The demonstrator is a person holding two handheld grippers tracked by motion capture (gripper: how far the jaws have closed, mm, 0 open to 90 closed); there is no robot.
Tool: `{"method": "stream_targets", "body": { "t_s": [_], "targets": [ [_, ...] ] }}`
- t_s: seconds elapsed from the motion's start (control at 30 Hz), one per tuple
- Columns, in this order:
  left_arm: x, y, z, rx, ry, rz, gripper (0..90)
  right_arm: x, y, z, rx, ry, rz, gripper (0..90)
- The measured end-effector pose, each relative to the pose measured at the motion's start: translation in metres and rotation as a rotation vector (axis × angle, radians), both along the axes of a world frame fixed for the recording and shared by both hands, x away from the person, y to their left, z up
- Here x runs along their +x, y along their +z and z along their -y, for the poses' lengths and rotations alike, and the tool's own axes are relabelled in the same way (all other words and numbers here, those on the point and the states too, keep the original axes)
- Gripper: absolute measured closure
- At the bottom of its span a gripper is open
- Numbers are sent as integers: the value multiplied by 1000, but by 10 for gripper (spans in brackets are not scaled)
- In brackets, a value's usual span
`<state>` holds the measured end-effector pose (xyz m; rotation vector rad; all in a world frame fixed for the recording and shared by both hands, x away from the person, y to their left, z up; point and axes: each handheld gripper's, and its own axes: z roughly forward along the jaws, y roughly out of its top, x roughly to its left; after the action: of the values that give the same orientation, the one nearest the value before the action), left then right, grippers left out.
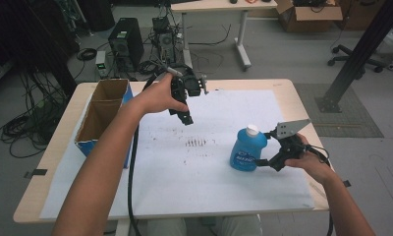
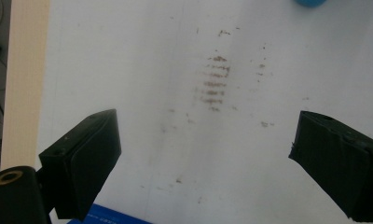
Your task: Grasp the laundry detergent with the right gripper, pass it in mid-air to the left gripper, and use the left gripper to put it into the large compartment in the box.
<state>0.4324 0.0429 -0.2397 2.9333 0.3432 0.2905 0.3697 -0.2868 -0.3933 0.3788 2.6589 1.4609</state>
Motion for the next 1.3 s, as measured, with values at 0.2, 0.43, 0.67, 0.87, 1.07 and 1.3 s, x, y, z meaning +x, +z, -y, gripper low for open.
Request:
{"method": "stream_targets", "body": {
  "t_s": [0.2, 0.43, 0.67, 0.87, 1.07, 1.3],
  "targets": [
    [0, 0, 1, -3, 2, 0, 82, 0, -1, -4, 6, 1, 5, 29],
    [1, 0, 0, -2, 1, 0, 83, -1, -4, -9, 20, 4, 2, 29],
    [0, 0, 1, -1, -1, 1, 83, 0, -4, -14, 38, -7, 16, 33],
    [0, 0, 1, 1, 1, 1, 83, 1, -6, -18, 49, -15, 20, 34],
    [0, 0, 2, 1, 0, 2, 83, 0, -7, -21, 62, -19, 28, 37],
    [0, -1, 2, 0, 2, 2, 83, 0, -12, -21, 61, -26, 20, 51]
  ]
}}
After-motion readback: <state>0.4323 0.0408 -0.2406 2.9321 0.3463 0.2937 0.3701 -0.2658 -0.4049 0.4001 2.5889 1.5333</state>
